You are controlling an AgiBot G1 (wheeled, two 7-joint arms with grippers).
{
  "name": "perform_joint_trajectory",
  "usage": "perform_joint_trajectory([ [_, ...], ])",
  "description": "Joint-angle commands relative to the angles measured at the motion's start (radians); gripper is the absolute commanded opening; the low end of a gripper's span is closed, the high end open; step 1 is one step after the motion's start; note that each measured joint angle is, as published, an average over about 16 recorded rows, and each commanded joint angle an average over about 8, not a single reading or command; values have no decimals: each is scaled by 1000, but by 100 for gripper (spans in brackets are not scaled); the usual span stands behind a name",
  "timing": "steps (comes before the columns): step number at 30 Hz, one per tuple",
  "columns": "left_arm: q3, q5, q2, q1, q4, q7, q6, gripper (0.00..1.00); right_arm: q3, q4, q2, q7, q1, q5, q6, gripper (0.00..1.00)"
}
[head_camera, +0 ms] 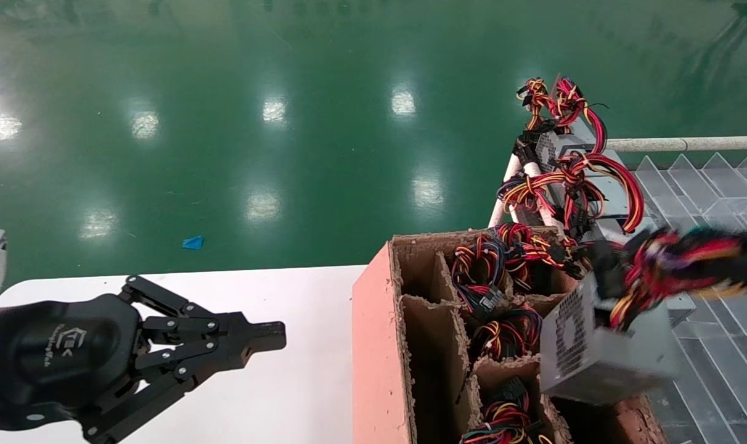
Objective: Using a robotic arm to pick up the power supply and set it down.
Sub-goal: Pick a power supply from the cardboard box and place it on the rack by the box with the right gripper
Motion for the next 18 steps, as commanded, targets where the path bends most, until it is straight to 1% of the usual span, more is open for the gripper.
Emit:
perform_joint_trajectory([
  [1,0,0,0,0,0,0,0,0,-21,-1,-3,-19,-21,33,1,0],
  [8,0,0,0,0,0,0,0,0,-26,-1,56,-68,-27,88,7,0],
  [18,0,0,0,0,0,0,0,0,5,-1,187,-96,-19,120,10,0],
])
